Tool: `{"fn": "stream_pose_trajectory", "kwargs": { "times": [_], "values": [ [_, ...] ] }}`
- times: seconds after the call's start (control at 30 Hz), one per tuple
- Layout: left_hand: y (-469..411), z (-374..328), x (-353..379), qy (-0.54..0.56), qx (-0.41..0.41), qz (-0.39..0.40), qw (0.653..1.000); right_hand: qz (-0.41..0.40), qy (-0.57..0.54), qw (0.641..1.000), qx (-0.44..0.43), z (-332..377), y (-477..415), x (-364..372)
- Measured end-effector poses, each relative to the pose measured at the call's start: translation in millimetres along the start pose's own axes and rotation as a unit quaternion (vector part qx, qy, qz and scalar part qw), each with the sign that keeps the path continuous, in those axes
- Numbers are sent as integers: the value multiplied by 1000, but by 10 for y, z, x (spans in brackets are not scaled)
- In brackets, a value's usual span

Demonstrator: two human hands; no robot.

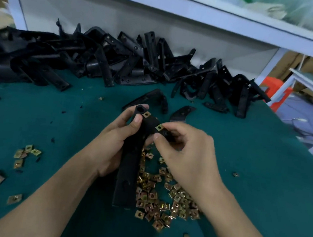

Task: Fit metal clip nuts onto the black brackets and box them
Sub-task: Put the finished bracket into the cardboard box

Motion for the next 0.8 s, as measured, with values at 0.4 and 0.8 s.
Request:
{"fn": "stream_pose_trajectory", "kwargs": {
  "times": [0.4, 0.8],
  "values": [
    [586, 161, 1628, -217, -54, 144, 964, -264, -62, 962, 34, 128, 1314, -1441],
    [1341, 1274, 3570, -287, -119, 369, 876, -421, 34, 885, 193, 179, 3376, -2989]
  ]
}}
Point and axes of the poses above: each hand's wrist, its own y-axis away from the middle knuckle, its own x-axis out of the palm, z = x × y, the point moved 4 cm from there along -y, towards the middle knuckle, and after that the axes turned 13 degrees about -y, right-handed, at the moved point
